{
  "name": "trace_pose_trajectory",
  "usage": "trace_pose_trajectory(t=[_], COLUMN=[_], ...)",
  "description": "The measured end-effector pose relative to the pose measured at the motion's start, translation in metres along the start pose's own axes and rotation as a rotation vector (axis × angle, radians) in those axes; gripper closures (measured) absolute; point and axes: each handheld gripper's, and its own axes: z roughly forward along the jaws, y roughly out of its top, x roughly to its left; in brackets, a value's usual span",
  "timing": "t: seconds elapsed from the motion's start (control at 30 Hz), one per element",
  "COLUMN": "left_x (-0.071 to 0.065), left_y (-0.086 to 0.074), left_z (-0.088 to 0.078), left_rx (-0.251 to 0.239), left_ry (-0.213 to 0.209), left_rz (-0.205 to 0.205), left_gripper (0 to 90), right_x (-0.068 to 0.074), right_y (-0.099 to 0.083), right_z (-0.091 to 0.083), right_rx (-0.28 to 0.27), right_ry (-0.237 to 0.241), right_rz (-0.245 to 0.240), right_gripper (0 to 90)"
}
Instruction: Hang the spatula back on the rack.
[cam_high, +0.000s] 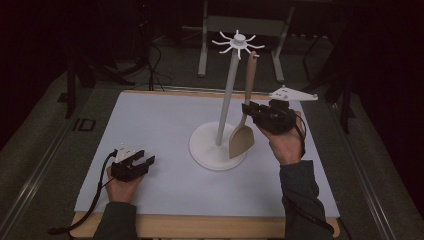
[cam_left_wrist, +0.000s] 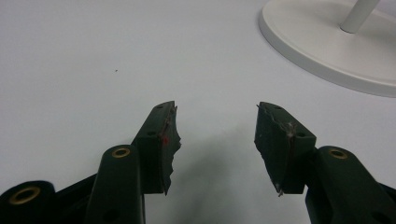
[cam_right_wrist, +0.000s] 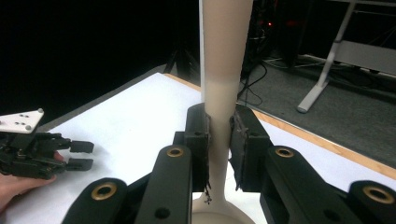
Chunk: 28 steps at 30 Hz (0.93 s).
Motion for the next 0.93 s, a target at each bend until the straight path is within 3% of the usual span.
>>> trace_pose_trajectory(t=[0.53,0.73,0.93], left_x=[0.000,0.000,0.000], left_y=[0.000,0.000,0.000], left_z=[0.000,0.000,0.001], left_rx=[0.001,0.002,0.010], left_ry=[0.001,0.001,0.005], left_rz=[0.002,0.000,-0.009], left_gripper=[48.7,48.7,47.2], right_x=[-0.001,-0.006,-0.019], right_y=[-0.011,-0.025,-0.049], right_z=[-0.006,-0.013,-0.019], right_rx=[-0.032,-0.040,-0.015], right_ry=[-0.022,-0.057,-0.133], right_rz=[0.000,-0.002,0.020], right_gripper=[60.3,51.8,47.4])
